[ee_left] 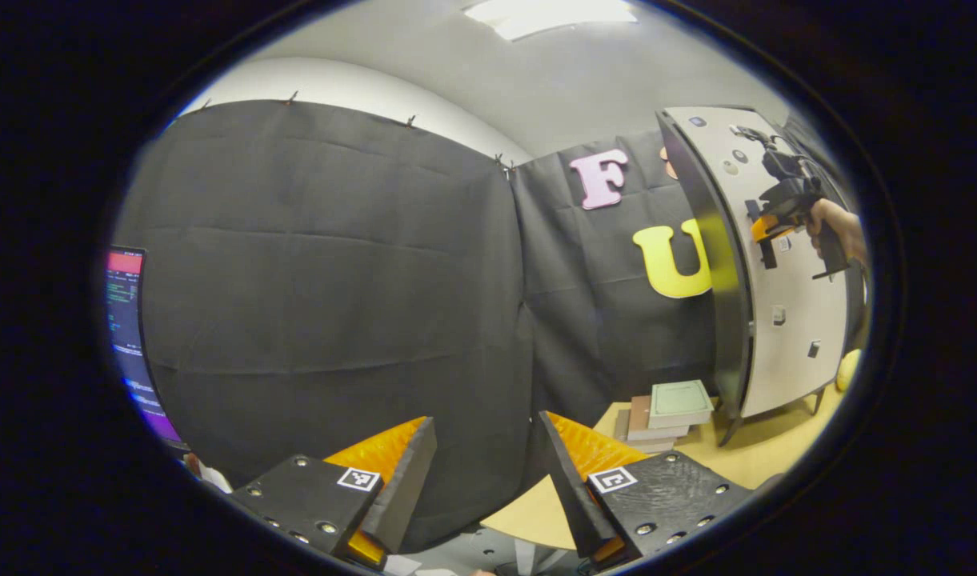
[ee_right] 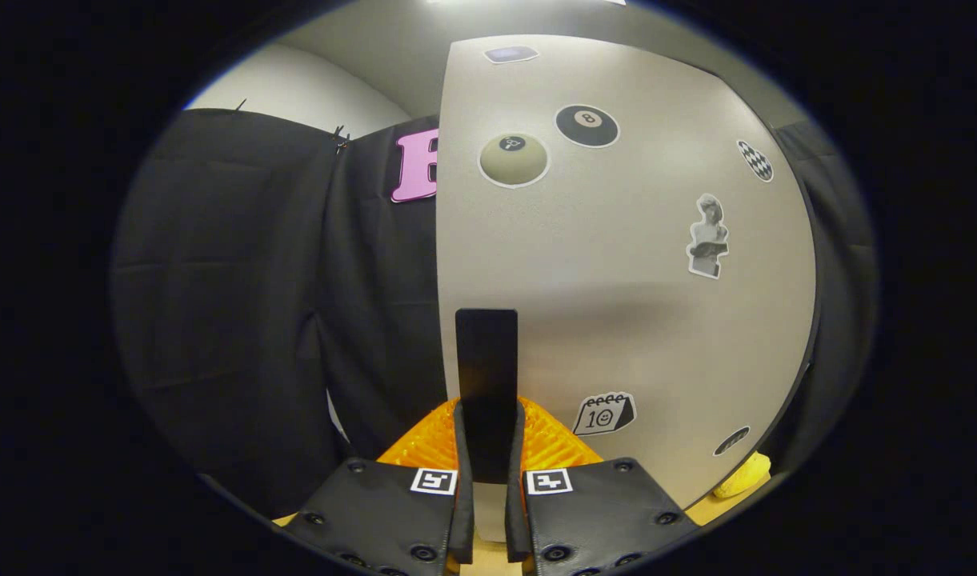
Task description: Open the cabinet door with the right hand, grasp the bottle in the cabinet with the left hand and place it on the coaster, then close the cabinet door with the right hand.
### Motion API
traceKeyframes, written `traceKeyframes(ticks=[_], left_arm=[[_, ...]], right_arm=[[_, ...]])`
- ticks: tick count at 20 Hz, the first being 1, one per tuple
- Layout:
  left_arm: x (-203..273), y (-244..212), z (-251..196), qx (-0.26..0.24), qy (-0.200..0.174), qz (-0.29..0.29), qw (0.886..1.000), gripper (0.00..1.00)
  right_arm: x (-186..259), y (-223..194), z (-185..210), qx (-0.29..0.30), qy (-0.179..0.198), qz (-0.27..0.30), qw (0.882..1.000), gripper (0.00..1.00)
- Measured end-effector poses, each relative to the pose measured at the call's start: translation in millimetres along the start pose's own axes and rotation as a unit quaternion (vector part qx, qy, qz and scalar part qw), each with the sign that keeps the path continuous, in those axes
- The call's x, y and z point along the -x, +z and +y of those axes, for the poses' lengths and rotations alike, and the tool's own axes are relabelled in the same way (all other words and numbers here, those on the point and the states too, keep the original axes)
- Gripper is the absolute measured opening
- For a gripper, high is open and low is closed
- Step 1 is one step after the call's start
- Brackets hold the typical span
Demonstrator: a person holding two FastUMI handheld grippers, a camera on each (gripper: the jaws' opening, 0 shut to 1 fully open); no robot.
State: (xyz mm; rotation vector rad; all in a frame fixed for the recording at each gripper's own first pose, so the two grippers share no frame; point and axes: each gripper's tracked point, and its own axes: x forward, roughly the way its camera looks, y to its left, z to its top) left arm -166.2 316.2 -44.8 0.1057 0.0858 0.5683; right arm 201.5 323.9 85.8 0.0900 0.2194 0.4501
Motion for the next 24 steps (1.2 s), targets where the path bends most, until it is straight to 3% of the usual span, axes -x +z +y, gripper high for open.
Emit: traceKeyframes(ticks=[1,7,12,13,19,20,24], left_arm=[[0,4,-2,0.001,-0.007,-0.003,1.0,0.76],[0,21,-22,0.006,-0.06,-0.019,0.998,0.77],[-2,39,-65,0.009,-0.111,-0.034,0.993,0.77],[1,42,-73,0.01,-0.118,-0.036,0.992,0.77],[19,60,-130,0.031,-0.153,-0.035,0.987,0.77],[20,62,-144,0.032,-0.158,-0.036,0.986,0.77],[33,74,-187,0.031,-0.183,-0.043,0.982,0.76]], right_arm=[[5,0,0,0.001,0.012,0.001,1.0,0.14],[26,-3,-9,0.004,0.078,0.011,0.997,0.17],[29,-4,-14,0.001,0.119,0.019,0.993,0.14],[31,-4,-15,0.002,0.129,0.019,0.992,0.17],[33,0,-22,0.011,0.184,0.026,0.983,0.14],[37,0,-24,0.014,0.19,0.025,0.981,0.17],[50,-2,-36,0.019,0.209,0.022,0.978,0.14]])
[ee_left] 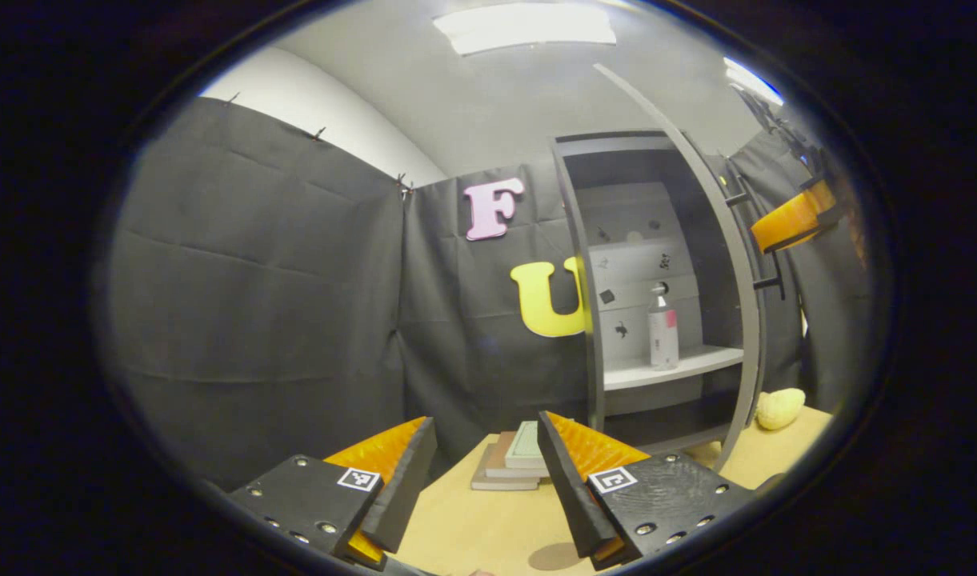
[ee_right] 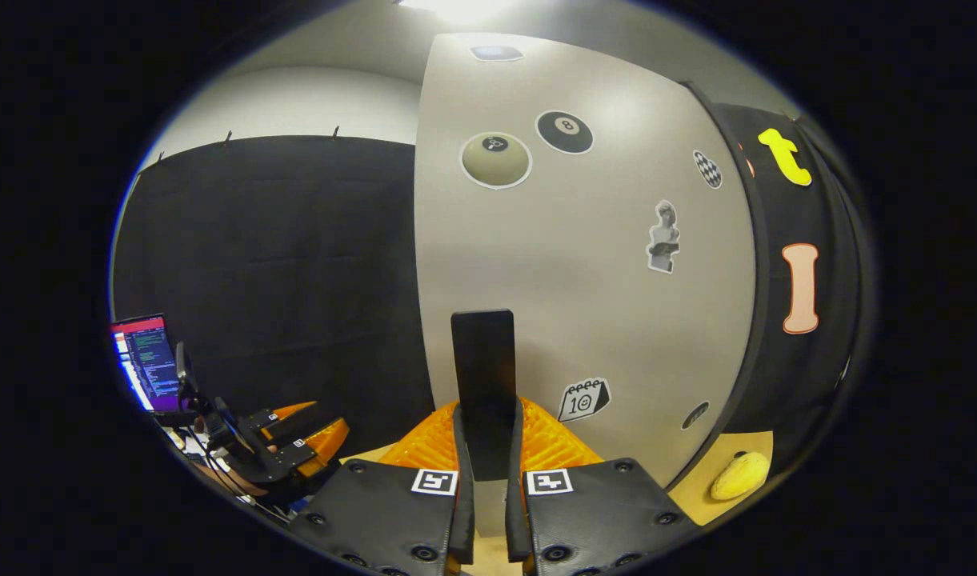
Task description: Open the cabinet door with the right hand, grasp the bottle in the cabinet with the left hand and place it on the coaster, then close the cabinet door with the right hand.
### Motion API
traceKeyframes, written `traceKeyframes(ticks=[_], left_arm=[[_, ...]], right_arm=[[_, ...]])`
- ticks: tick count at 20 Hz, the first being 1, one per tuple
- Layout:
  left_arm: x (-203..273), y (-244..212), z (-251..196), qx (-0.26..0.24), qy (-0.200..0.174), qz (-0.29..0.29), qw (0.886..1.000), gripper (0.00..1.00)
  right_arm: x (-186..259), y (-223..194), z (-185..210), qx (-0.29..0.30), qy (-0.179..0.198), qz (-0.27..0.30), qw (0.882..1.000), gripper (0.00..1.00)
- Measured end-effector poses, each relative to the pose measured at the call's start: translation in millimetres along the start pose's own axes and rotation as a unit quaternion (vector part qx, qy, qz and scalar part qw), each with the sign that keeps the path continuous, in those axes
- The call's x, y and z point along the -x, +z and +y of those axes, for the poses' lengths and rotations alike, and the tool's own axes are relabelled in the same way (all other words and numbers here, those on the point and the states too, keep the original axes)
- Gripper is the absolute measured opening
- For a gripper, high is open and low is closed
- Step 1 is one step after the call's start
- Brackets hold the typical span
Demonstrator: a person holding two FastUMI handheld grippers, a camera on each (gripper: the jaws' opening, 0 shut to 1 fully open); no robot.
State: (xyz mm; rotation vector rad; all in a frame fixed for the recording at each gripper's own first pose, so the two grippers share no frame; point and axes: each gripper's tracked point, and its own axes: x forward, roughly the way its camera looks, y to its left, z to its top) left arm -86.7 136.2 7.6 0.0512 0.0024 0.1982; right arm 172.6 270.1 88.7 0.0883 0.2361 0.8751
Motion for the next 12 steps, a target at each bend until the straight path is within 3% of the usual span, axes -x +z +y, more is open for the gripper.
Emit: traceKeyframes(ticks=[6,12], left_arm=[[-1,13,-69,0.001,-0.038,-0.004,0.999,0.77],[6,26,-135,-0.003,-0.076,-0.011,0.997,0.77]], right_arm=[[19,-2,-14,-0.009,0.002,-0.014,1.0,0.14],[44,0,-30,-0.015,-0.041,-0.034,0.998,0.17]])
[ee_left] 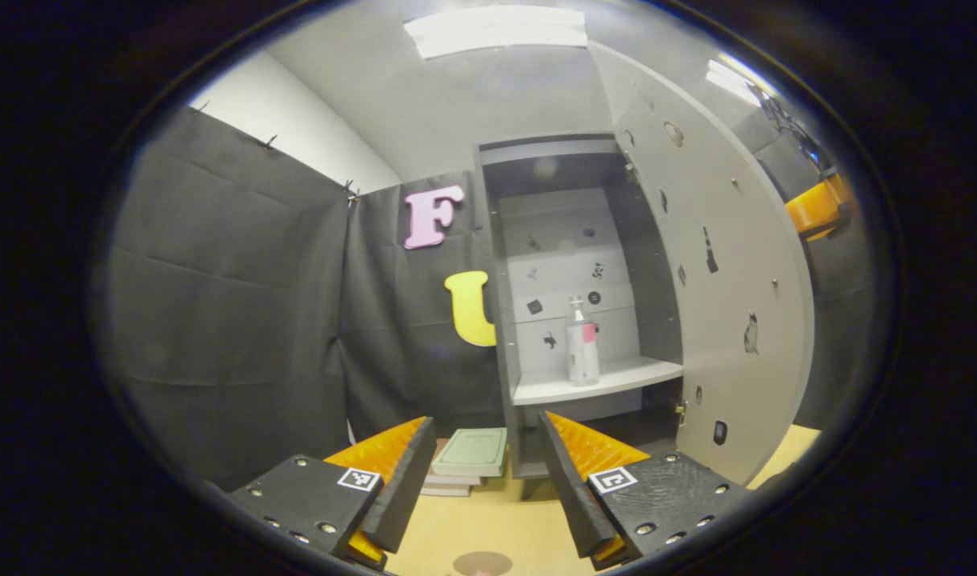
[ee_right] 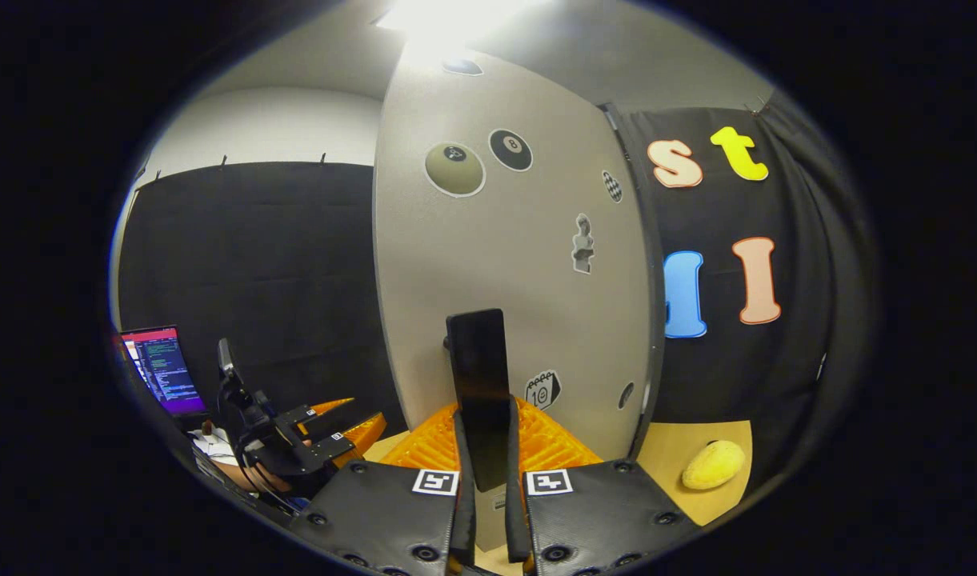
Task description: Open the cabinet door with the right hand, grasp the bottle in the cabinet with the left hand and place it on the coaster, then close the cabinet door with the right hand.
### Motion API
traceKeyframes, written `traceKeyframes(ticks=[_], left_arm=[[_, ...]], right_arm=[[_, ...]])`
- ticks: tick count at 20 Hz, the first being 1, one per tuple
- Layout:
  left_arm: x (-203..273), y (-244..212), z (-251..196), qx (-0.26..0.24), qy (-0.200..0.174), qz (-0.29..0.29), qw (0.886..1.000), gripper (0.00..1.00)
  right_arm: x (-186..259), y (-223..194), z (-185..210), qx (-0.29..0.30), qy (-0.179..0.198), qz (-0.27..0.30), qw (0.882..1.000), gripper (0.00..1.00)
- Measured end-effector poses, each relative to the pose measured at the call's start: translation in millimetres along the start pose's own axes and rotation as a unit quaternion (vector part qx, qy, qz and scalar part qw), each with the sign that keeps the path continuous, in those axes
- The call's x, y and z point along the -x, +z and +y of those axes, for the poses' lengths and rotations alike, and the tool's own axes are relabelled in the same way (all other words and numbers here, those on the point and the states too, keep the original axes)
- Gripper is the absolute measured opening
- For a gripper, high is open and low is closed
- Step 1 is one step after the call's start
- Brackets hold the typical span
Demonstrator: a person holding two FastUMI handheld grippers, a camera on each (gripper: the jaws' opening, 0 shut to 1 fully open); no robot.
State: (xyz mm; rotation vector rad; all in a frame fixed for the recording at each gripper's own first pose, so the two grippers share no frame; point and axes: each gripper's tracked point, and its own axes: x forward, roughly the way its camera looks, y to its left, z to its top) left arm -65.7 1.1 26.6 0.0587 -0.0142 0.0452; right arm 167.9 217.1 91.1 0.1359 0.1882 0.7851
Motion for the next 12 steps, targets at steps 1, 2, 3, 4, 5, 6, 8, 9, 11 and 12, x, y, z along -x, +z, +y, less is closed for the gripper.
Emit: traceKeyframes(ticks=[1,2,3,4,5,6,8,9,11,12], left_arm=[[0,2,-11,0.001,-0.005,-0.001,1.0,0.77],[0,2,-23,0.003,-0.01,0.0,1.0,0.77],[1,4,-35,0.004,-0.015,0.0,1.0,0.77],[1,4,-44,0.005,-0.019,0.001,1.0,0.77],[2,5,-53,0.005,-0.022,0.004,1.0,0.77],[3,4,-62,0.004,-0.024,0.005,1.0,0.77],[6,6,-77,0.002,-0.027,0.006,1.0,0.77],[10,9,-83,-0.001,-0.028,0.005,1.0,0.77],[11,13,-92,-0.007,-0.027,0.002,1.0,0.77],[15,14,-96,-0.008,-0.025,0.001,1.0,0.79]], right_arm=[[4,1,-4,-0.002,-0.008,-0.003,1.0,0.17],[6,0,-8,-0.004,-0.016,-0.004,1.0,0.17],[8,2,-12,-0.005,-0.024,-0.01,1.0,0.16],[10,2,-16,-0.002,-0.034,-0.012,0.999,0.16],[14,3,-20,0.001,-0.045,-0.016,0.999,0.16],[18,4,-25,0.008,-0.057,-0.018,0.998,0.16],[28,3,-34,0.015,-0.071,-0.02,0.997,0.12],[29,1,-33,0.01,-0.063,-0.021,0.998,0.16],[23,0,-28,0.008,-0.045,-0.024,0.999,0.16],[22,3,-30,0.012,-0.043,-0.027,0.999,0.16]])
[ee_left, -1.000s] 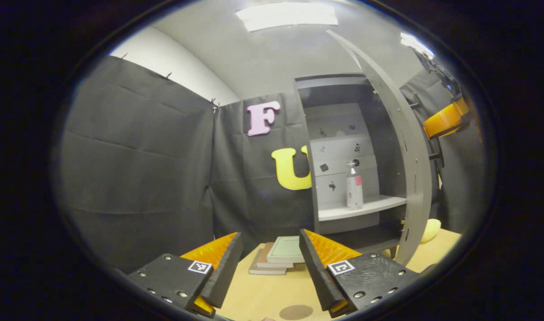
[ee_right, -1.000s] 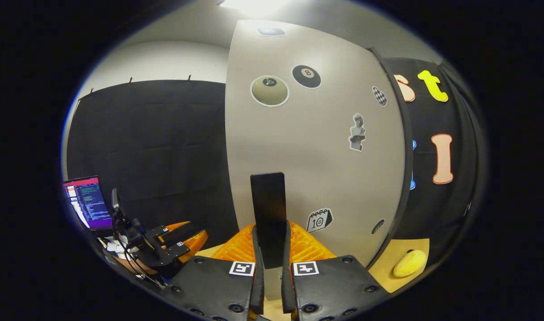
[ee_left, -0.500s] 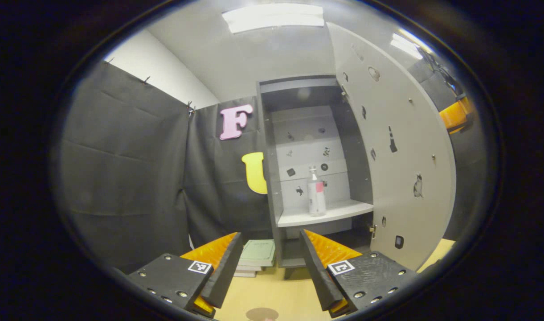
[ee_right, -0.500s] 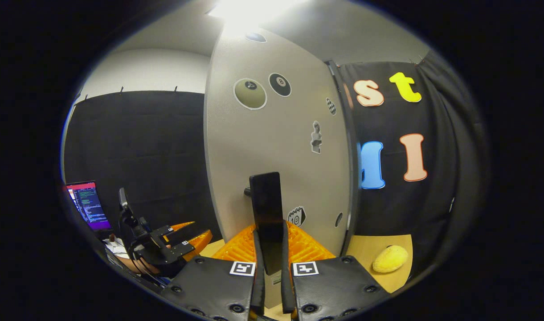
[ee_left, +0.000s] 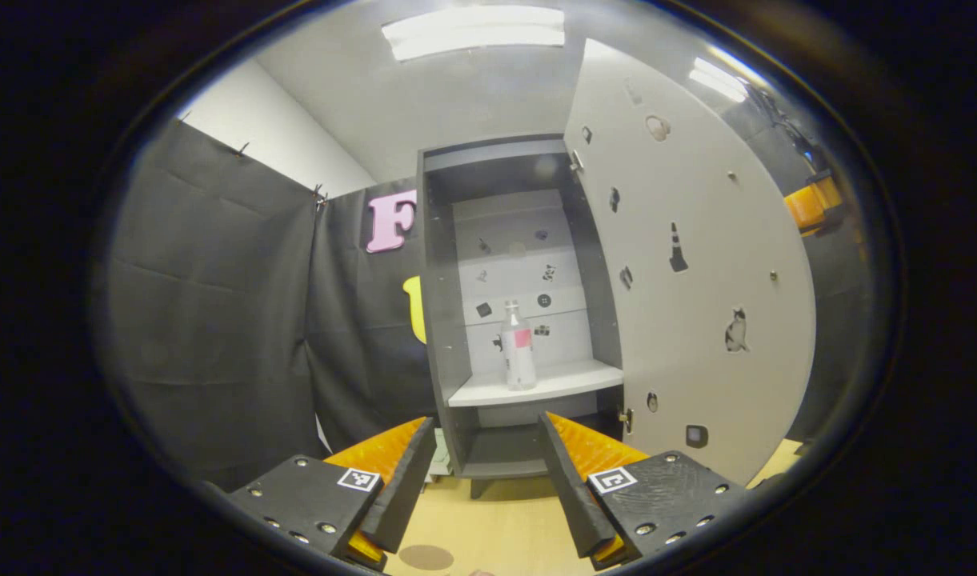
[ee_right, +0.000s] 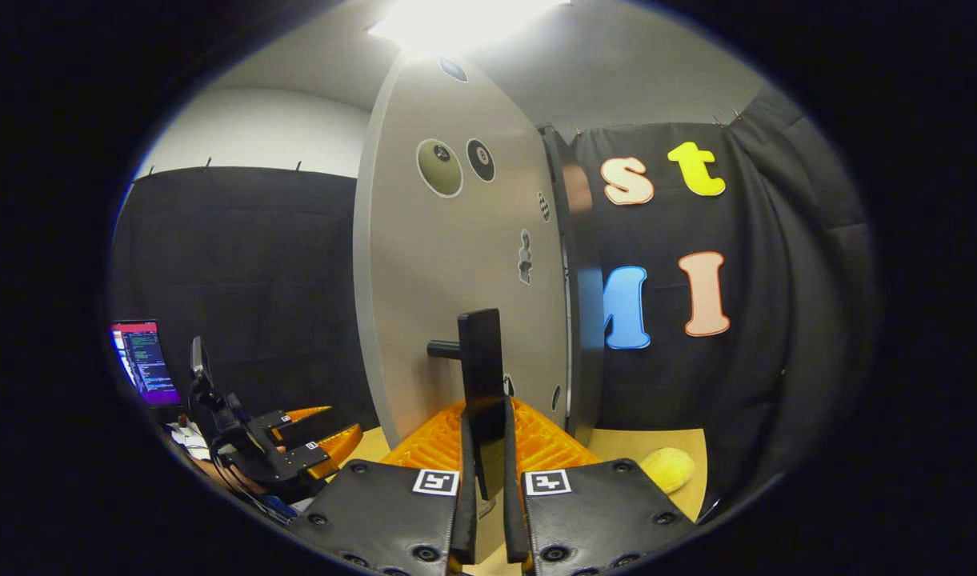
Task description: Open the cabinet door with the right hand, grasp the bottle in the cabinet with the left hand and place it on the coaster, then close the cabinet door with the right hand.
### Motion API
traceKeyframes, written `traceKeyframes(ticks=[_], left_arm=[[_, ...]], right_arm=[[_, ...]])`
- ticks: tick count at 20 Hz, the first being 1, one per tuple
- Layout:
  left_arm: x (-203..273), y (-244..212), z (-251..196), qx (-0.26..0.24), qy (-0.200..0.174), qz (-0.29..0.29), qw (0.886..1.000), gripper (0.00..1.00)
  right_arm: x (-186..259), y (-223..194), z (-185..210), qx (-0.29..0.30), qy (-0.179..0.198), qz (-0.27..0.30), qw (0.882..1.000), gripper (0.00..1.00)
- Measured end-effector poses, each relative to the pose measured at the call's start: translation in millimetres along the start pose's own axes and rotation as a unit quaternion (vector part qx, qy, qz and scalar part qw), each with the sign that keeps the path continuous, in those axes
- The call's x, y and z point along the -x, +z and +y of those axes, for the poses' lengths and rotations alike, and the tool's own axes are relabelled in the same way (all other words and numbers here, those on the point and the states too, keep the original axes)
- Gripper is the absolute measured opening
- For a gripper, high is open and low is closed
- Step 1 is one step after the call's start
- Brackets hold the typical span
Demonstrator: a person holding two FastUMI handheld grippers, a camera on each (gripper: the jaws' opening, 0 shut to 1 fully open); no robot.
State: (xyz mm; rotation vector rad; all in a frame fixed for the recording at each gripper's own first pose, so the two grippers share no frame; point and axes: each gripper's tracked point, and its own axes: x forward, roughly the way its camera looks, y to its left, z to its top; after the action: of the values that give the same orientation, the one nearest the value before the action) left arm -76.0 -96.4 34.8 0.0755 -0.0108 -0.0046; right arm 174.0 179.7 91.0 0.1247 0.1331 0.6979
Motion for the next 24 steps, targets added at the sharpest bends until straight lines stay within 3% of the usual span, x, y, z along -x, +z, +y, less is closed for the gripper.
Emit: traceKeyframes(ticks=[8,13,14,16,17,19,20,21,24], left_arm=[[-4,12,-15,-0.001,0.013,-0.005,1.0,0.76],[-20,33,-33,-0.001,-0.004,-0.021,1.0,0.77],[-26,33,-36,-0.002,-0.008,-0.017,1.0,0.82],[-32,39,-40,-0.005,-0.017,-0.019,1.0,0.76],[-35,44,-43,-0.007,-0.02,-0.022,1.0,0.82],[-48,51,-50,-0.005,-0.03,-0.024,0.999,0.78],[-54,53,-51,-0.002,-0.036,-0.025,0.999,0.76],[-61,57,-52,0.0,-0.041,-0.026,0.999,0.76],[-91,70,-50,0.002,-0.05,-0.028,0.998,0.76]], right_arm=[[29,-12,-7,-0.037,0.019,-0.006,0.999,0.19],[64,-20,-57,-0.016,-0.08,-0.017,0.997,0.17],[68,-25,-65,-0.016,-0.099,-0.015,0.995,0.18],[74,-33,-81,-0.02,-0.131,-0.011,0.991,0.22],[79,-36,-89,-0.02,-0.146,-0.01,0.989,0.36],[86,-45,-103,-0.016,-0.172,-0.004,0.985,0.67],[91,-50,-110,-0.011,-0.188,0.0,0.982,0.74],[93,-53,-116,-0.005,-0.204,0.003,0.979,0.89],[93,-60,-137,-0.002,-0.241,0.004,0.971,0.98]])
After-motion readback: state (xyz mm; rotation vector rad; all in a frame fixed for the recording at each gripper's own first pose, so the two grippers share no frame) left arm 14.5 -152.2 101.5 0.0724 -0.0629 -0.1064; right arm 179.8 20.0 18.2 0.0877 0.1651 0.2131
